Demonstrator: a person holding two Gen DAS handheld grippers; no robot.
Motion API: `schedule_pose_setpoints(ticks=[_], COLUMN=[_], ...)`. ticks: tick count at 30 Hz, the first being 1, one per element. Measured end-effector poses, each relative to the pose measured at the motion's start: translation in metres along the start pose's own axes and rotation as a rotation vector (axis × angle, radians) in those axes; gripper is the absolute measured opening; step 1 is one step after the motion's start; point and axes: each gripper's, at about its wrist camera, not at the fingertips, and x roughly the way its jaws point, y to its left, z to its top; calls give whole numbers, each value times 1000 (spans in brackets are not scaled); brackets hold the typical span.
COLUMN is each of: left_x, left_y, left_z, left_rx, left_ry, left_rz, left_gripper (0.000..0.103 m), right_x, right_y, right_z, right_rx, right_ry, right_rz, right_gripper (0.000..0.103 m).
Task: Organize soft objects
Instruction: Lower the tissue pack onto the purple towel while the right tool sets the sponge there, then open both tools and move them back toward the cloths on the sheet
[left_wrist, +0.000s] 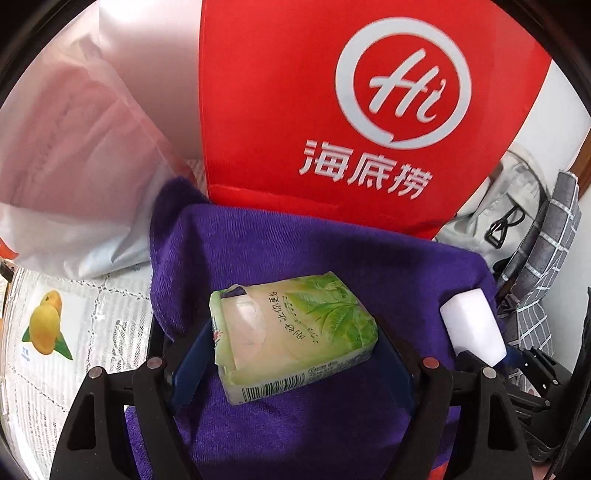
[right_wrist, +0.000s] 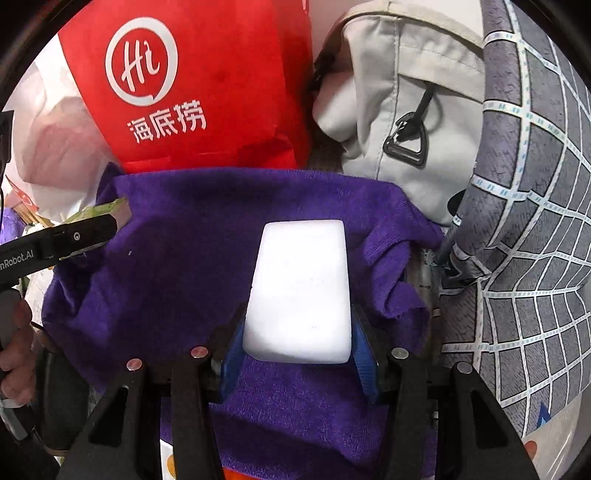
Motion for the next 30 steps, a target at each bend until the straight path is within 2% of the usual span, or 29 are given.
schedule_pose_setpoints(ticks=[6,13,16,18,21,23,26,30], left_x=[10,14,13,14,13,11,4,-5], left_y=[0,-9,-9,-8,-7,-7,-9,-6], left_z=[-2,-5,-6,-5,-5,-6,-6,-4], left_rx=[-3,12,16,9,0,5,25,-6], left_ry=[34,25,25,25,29,18,-3,-8], left_rz=[12,12,15,11,11,31,60,29], left_gripper=[81,81,81,82,85,94,94,94], right_x=[9,16,10,6,3,1,-3,-10], right_y=[11,21,23,24,25,25,23,24], right_z=[5,9,9,8,9,9,11,13], right_rx=[-33,-26,-34,-39,-38,-36,-30,-22], right_ry=[8,16,-8,-26,-39,-35,-44,-56], right_rz=[-25,-20,-29,-23,-12,17,32,42], right_gripper=[52,54,68,81,85,88,90,90])
